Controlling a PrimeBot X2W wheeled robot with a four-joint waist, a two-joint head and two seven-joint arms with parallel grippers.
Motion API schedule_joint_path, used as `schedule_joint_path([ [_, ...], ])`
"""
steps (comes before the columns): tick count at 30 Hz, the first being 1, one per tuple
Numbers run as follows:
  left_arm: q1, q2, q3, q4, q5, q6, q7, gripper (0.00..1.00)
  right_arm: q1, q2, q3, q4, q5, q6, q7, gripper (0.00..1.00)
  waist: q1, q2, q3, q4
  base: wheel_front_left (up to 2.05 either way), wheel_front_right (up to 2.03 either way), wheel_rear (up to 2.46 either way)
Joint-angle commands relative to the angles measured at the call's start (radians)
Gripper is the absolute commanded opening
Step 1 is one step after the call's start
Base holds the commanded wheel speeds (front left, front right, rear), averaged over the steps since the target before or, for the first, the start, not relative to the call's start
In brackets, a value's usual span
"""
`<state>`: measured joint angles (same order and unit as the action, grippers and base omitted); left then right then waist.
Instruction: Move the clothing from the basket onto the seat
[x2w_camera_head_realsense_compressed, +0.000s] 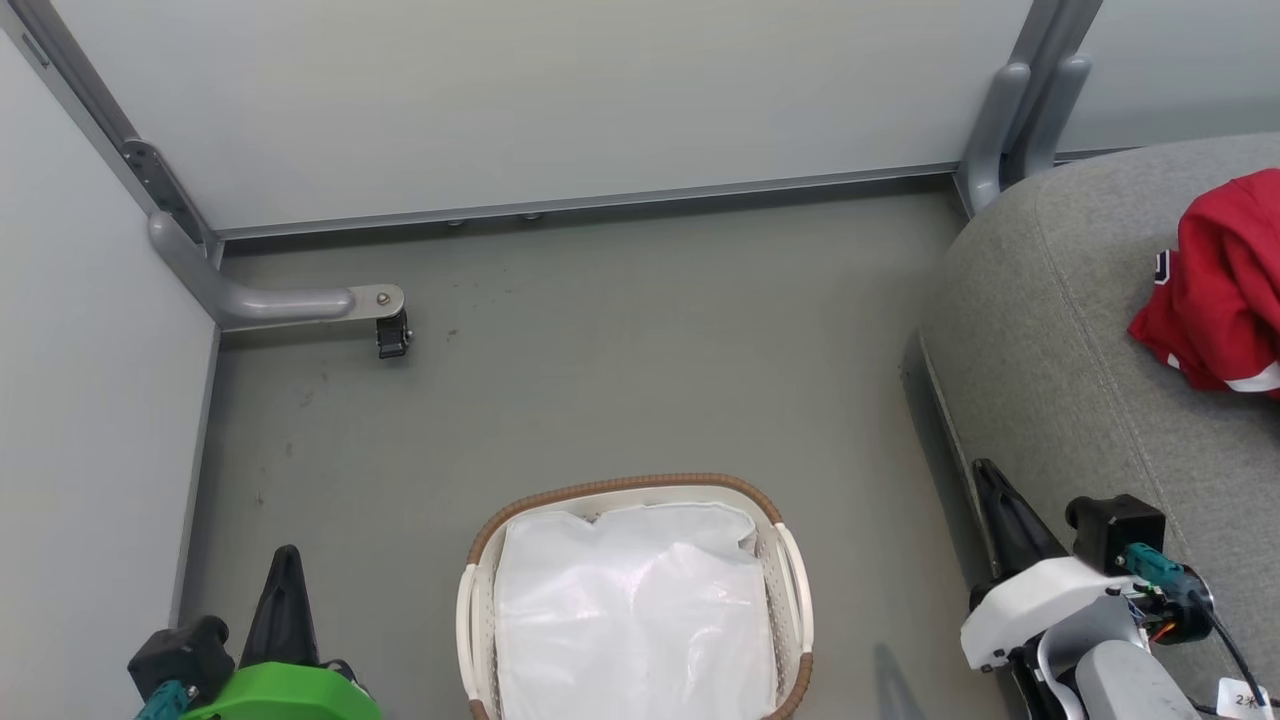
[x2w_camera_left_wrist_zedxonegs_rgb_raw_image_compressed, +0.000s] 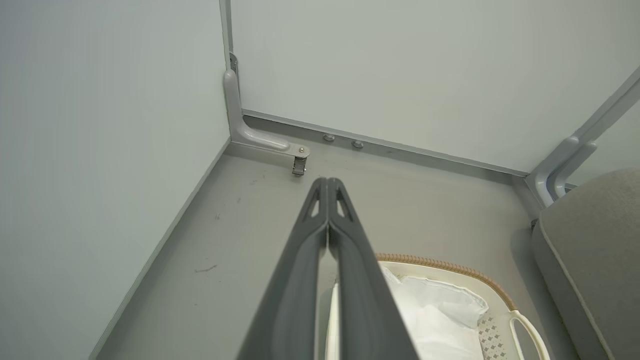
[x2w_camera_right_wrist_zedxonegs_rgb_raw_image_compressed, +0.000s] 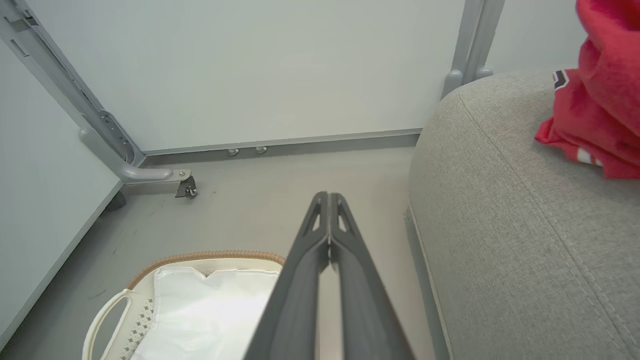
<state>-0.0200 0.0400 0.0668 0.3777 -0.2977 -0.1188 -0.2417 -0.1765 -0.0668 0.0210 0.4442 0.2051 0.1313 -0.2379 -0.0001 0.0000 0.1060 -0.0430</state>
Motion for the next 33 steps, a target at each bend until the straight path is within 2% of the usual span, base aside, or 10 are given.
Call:
schedule_joint_path([
  [1,-0.013,0.004,0.007,-0.017,-0.05,-0.001,0.012,0.0,-0.013,-0.004,-0.01,-0.02,0.053,0.0,0.012,0.0,0.0001,0.0,-0.002,0.001,0.0,0.0,0.0],
  [17,-0.028,0.006,0.013,-0.046,-0.317,-0.004,0.081,0.0,0.008,0.0,-0.033,-0.064,0.34,0.0,0.08,0.0,0.0001,0.0,-0.015,0.006,0.0,0.0,0.0],
  [33,-0.044,0.008,0.02,-0.067,-0.539,-0.006,0.142,0.0,0.022,0.003,-0.056,-0.096,0.577,0.0,0.141,0.0,0.0001,0.0,-0.028,0.012,0.0,0.0,0.0],
])
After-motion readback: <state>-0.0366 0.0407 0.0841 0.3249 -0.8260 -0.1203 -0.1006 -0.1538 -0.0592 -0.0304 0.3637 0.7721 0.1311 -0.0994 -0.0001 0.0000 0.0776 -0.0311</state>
